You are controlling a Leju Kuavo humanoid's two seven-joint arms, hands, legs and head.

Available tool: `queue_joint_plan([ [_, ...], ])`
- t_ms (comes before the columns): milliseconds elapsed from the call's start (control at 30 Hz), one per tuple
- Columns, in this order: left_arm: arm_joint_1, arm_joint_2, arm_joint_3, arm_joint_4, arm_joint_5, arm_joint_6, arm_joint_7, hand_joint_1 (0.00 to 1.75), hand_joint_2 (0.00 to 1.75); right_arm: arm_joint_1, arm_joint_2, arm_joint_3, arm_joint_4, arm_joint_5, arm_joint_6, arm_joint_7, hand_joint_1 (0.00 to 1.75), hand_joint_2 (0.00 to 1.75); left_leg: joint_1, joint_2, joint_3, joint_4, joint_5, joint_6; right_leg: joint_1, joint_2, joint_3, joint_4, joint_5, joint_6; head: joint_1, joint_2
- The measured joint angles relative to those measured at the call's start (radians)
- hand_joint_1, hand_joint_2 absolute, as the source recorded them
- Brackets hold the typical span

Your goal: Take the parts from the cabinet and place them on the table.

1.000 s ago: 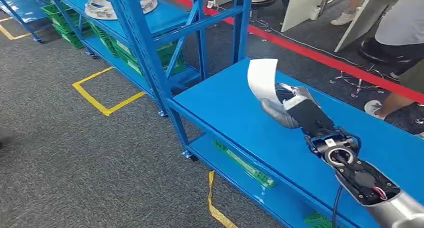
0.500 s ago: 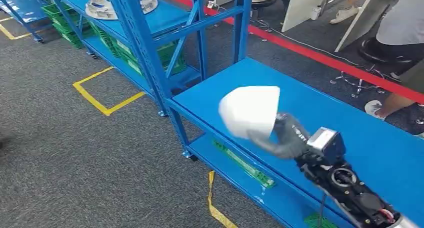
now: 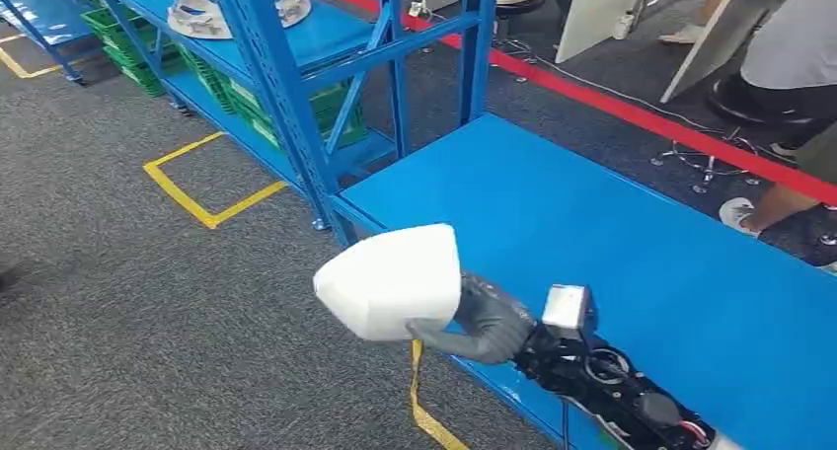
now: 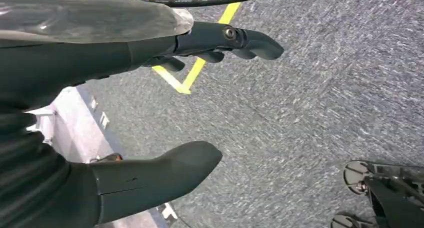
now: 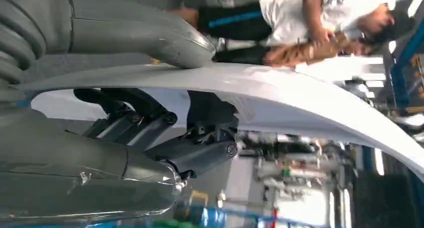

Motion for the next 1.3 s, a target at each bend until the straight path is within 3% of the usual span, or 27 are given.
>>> queue_joint_plan([
  [67,-0.002,-0.001,-0.002,0.0,0.002,0.0,0.0,0.0,1.75,-0.005,0.028,0.023,0.031,0.008,0.009,-0.001,1.75,1.75,-0.002,0.0,-0.001,0.003,-0.002,0.002,-0.002,-0.001,0.0,-0.003,0.001,0.001,-0.001,0.0],
  [133,-0.002,0.001,-0.007,0.0,0.003,0.002,0.001,0.0,1.75,-0.014,0.055,0.043,0.059,0.012,0.007,-0.01,1.75,1.75,-0.005,-0.002,-0.001,0.001,-0.005,0.014,-0.005,-0.002,0.003,-0.012,0.003,0.008,-0.006,0.0],
  [200,-0.003,-0.002,-0.01,0.0,0.003,0.002,0.002,0.0,1.75,-0.019,0.071,0.055,0.076,0.016,0.002,-0.012,1.75,1.75,0.013,-0.004,0.025,-0.039,0.01,0.017,-0.002,-0.004,0.013,-0.01,-0.004,0.013,-0.01,0.0],
  [233,-0.003,-0.002,-0.013,0.0,0.003,0.002,0.005,0.0,1.75,-0.026,0.077,0.061,0.083,0.016,-0.001,-0.013,1.75,1.75,0.013,-0.007,0.031,-0.047,0.011,0.019,-0.001,-0.003,-0.005,0.033,-0.034,0.017,-0.003,0.0],
  [300,-0.003,-0.002,-0.016,0.0,0.006,0.002,0.013,0.0,1.75,-0.031,0.081,0.069,0.098,0.016,-0.015,-0.013,1.75,1.75,0.016,-0.011,0.032,-0.047,0.012,0.02,-0.009,-0.003,-0.09,0.198,-0.114,0.026,0.008,0.0],
  [333,-0.003,-0.002,-0.017,0.0,0.008,0.002,0.015,0.0,1.75,-0.028,0.081,0.072,0.105,0.016,-0.019,-0.013,1.75,1.75,0.018,-0.016,0.031,-0.047,0.011,0.019,-0.014,-0.003,-0.132,0.275,-0.139,0.031,0.01,0.0],
  [367,-0.002,-0.002,-0.018,0.0,0.011,0.002,0.016,0.0,1.75,-0.027,0.081,0.073,0.112,0.016,-0.024,-0.013,1.75,1.75,0.021,-0.022,0.032,-0.046,0.009,0.016,-0.019,-0.003,-0.155,0.309,-0.139,0.035,0.013,0.0],
  [400,-0.001,-0.002,-0.019,0.0,0.012,0.002,0.019,0.0,1.75,-0.027,0.081,0.075,0.118,0.015,-0.027,-0.013,1.75,1.75,0.025,-0.032,0.034,-0.045,0.007,0.012,-0.024,-0.003,-0.153,0.292,-0.111,0.041,0.015,0.0],
  [467,0.001,-0.002,-0.023,0.0,0.018,0.002,0.02,0.0,1.75,-0.027,0.081,0.078,0.125,0.012,-0.029,-0.016,1.75,1.75,0.037,-0.05,0.039,-0.035,-0.002,-0.003,-0.039,0.002,-0.09,0.144,-0.012,0.056,0.019,0.0],
  [500,0.001,-0.002,-0.023,0.0,0.018,0.002,0.022,0.0,1.75,-0.028,0.081,0.08,0.127,0.011,-0.031,-0.018,1.75,1.75,0.04,-0.059,0.038,-0.024,-0.01,-0.014,-0.051,0.028,-0.051,0.053,0.037,0.067,0.023,0.0],
  [533,0.0,0.004,-0.023,0.0,0.018,0.005,0.022,0.0,1.75,-0.028,0.081,0.081,0.132,0.009,-0.034,-0.02,1.75,1.75,0.039,-0.069,0.03,-0.013,-0.016,-0.025,-0.055,0.076,-0.041,0.026,0.017,0.075,0.032,0.0],
  [567,-0.004,0.003,-0.024,0.0,0.018,0.006,0.022,0.0,1.75,-0.027,0.081,0.082,0.134,0.006,-0.036,-0.021,1.75,1.75,0.038,-0.078,0.022,-0.001,-0.017,-0.033,-0.051,0.068,-0.042,0.025,0.02,0.058,0.033,0.0],
  [667,0.003,0.004,-0.025,0.0,0.02,0.009,0.022,0.0,1.75,-0.028,0.082,0.085,0.142,0.001,-0.04,-0.026,1.75,1.75,0.05,-0.1,0.018,-0.015,-0.005,-0.055,-0.039,0.043,-0.034,0.032,0.021,0.032,0.022,0.0],
  [700,0.003,0.002,-0.025,0.0,0.02,0.009,0.022,0.0,1.75,-0.029,0.083,0.085,0.142,0.0,-0.04,-0.027,1.75,1.75,0.05,-0.074,0.014,-0.007,-0.012,-0.058,-0.042,0.031,-0.031,0.025,0.027,0.022,0.019,0.0],
  [733,0.001,0.003,-0.025,0.0,0.021,0.01,0.022,0.0,1.75,-0.029,0.083,0.085,0.143,0.001,-0.04,-0.028,1.75,1.75,0.047,-0.027,-0.005,0.032,-0.032,-0.056,-0.039,0.021,-0.031,0.024,0.027,0.018,0.004,0.0],
  [767,-0.003,0.004,-0.025,0.0,0.021,0.01,0.022,0.0,1.75,-0.029,0.083,0.085,0.144,0.001,-0.04,-0.029,1.75,1.75,0.043,-0.008,-0.045,0.109,-0.068,-0.055,-0.036,0.008,-0.031,0.024,0.026,0.011,-0.007,0.0],
  [833,-0.004,0.005,-0.026,0.0,0.022,0.01,0.022,0.0,1.75,-0.027,0.083,0.086,0.149,0.004,-0.04,-0.029,1.75,1.75,0.04,-0.001,-0.139,0.281,-0.131,-0.054,-0.027,-0.017,-0.031,0.024,0.022,0.005,-0.019,0.0],
  [867,-0.003,0.005,-0.026,0.0,0.022,0.01,0.022,0.0,1.75,-0.026,0.083,0.086,0.152,0.004,-0.04,-0.029,1.75,1.75,0.039,-0.001,-0.171,0.331,-0.138,-0.052,-0.022,-0.029,-0.03,0.024,0.02,0.001,-0.025,0.0],
  [900,-0.001,0.005,-0.026,0.0,0.024,0.01,0.023,0.0,1.75,-0.026,0.083,0.087,0.154,0.004,-0.04,-0.029,1.75,1.75,0.039,0.0,-0.176,0.329,-0.122,-0.048,-0.019,-0.039,-0.028,0.024,0.018,-0.001,-0.03,0.0],
  [933,0.001,0.005,-0.026,0.0,0.024,0.011,0.023,0.0,1.75,-0.026,0.083,0.087,0.155,0.005,-0.039,-0.029,1.75,1.75,0.036,0.002,-0.156,0.279,-0.084,-0.042,-0.016,-0.048,-0.025,0.024,0.015,-0.003,-0.034,0.0],
  [1000,0.001,0.006,-0.026,0.0,0.03,0.011,0.026,0.0,1.75,-0.027,0.084,0.087,0.156,0.008,-0.039,-0.029,1.75,1.75,0.025,0.029,-0.063,0.094,0.007,-0.024,-0.013,-0.067,-0.014,0.024,0.006,-0.002,-0.043,0.0],
  [1033,-0.001,0.007,-0.026,0.0,0.031,0.011,0.027,0.0,1.75,-0.027,0.085,0.087,0.156,0.012,-0.038,-0.029,1.75,1.75,0.014,0.076,-0.034,0.029,0.012,-0.015,-0.012,-0.073,-0.011,0.024,0.003,0.001,-0.048,0.0],
  [1067,-0.004,0.008,-0.026,0.0,0.032,0.011,0.029,0.0,1.75,-0.028,0.085,0.087,0.156,0.016,-0.038,-0.029,1.75,1.75,0.003,0.081,-0.029,0.02,0.009,-0.011,-0.003,-0.079,-0.011,0.025,-0.004,0.008,-0.053,0.0],
  [1167,-0.003,0.008,-0.027,0.0,0.035,0.011,0.029,0.0,1.75,-0.028,0.086,0.088,0.156,0.017,-0.037,-0.028,1.75,1.75,-0.001,0.046,-0.032,0.019,0.006,-0.005,-0.003,-0.105,0.003,0.014,-0.01,0.021,-0.043,0.0],
  [1200,-0.002,0.009,-0.027,0.0,0.035,0.011,0.03,0.0,1.75,-0.028,0.088,0.087,0.156,0.017,-0.038,-0.028,1.75,1.75,0.01,0.036,-0.023,0.006,0.011,0.002,-0.006,-0.1,0.004,0.013,-0.016,0.031,-0.044,0.0],
  [1233,-0.002,0.008,-0.028,0.0,0.035,0.011,0.031,0.0,1.75,-0.029,0.088,0.087,0.156,0.018,-0.038,-0.027,1.75,1.75,0.011,0.029,-0.017,0.001,0.01,0.003,-0.009,-0.061,-0.002,0.037,-0.036,0.034,-0.036,0.0],
  [1300,-0.003,0.008,-0.032,0.0,0.035,0.011,0.031,0.0,1.75,-0.03,0.088,0.087,0.157,0.018,-0.037,-0.027,1.75,1.75,0.011,0.012,-0.014,0.001,0.009,0.014,-0.01,-0.022,-0.069,0.187,-0.112,0.035,-0.023,0.0],
])
